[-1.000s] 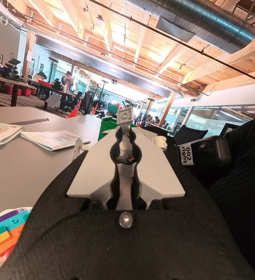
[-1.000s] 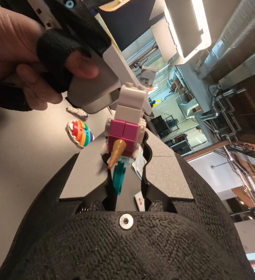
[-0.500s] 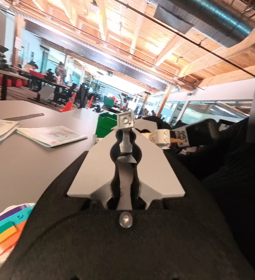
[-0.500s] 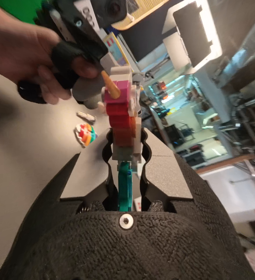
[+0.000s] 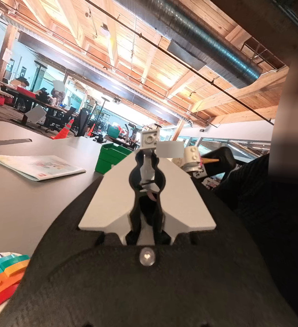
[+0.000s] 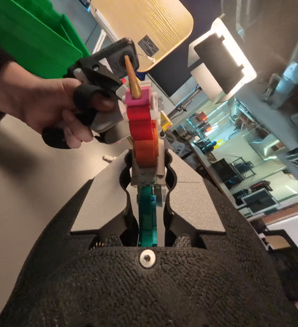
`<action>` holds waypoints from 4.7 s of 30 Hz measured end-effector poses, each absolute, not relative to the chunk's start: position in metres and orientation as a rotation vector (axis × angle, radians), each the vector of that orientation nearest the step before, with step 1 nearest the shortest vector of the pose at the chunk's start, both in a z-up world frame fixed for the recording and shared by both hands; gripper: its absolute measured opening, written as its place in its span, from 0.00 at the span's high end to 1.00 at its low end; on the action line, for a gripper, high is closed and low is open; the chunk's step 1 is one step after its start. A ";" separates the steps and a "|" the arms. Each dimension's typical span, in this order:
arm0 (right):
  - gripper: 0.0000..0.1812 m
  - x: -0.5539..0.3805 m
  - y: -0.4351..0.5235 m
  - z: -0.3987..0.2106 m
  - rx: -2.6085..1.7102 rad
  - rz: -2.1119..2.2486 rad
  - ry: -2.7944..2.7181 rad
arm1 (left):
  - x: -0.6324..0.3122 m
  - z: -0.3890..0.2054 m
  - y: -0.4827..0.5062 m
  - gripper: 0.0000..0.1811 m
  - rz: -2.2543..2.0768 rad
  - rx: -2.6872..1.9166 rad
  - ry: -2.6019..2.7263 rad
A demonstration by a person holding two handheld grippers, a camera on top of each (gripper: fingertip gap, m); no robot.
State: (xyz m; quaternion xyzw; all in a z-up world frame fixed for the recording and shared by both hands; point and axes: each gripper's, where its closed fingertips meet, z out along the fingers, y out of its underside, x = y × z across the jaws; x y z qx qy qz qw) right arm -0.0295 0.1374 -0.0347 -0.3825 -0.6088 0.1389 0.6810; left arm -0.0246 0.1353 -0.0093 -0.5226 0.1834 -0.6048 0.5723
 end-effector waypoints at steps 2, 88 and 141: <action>0.80 -0.029 0.142 -0.038 -0.840 0.220 -1.373 | -0.024 -0.012 0.138 0.96 -1.407 -1.249 0.412; 0.81 -0.005 0.178 -0.049 -1.458 1.803 -0.740 | 0.017 -0.077 0.137 0.78 -0.403 -1.333 0.827; 0.73 -0.003 0.156 -0.029 -1.300 1.937 -0.823 | 0.004 -0.065 0.127 0.81 -1.461 -1.460 0.609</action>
